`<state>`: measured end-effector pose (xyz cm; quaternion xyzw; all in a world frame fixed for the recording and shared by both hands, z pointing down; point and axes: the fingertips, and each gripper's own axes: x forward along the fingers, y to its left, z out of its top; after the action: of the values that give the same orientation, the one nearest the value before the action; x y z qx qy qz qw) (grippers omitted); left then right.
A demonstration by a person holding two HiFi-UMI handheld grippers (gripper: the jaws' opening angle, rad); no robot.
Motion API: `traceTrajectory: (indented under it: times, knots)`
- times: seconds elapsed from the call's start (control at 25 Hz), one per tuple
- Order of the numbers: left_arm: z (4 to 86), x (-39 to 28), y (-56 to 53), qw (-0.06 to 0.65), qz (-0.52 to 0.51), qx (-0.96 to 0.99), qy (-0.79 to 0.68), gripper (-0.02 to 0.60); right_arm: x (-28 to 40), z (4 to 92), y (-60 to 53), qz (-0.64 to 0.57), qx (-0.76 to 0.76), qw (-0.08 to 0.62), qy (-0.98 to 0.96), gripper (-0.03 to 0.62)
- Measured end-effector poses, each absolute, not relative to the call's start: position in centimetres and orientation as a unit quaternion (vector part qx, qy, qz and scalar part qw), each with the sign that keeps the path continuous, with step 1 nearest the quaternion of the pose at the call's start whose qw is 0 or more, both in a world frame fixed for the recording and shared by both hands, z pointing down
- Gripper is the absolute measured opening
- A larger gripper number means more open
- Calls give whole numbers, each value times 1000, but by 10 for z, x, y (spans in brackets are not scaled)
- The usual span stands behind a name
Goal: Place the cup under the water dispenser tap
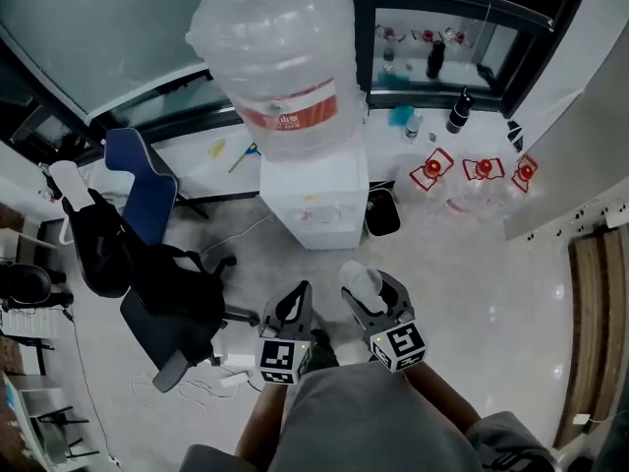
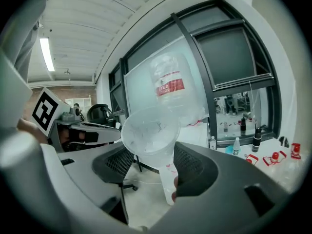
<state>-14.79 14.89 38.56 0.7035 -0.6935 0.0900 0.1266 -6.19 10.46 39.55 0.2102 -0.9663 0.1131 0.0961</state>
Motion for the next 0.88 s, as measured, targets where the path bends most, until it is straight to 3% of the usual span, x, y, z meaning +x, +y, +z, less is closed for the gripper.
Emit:
traceTrajectory:
  times: [0.48,0.88]
  knots:
    - [401,-208,107,132,95,782,-602,11,-112,408,86,123,327,112,-930,252]
    - [427,-219,85,143,119,818,-544,11,-123,430,84,134,378,126,-907,252]
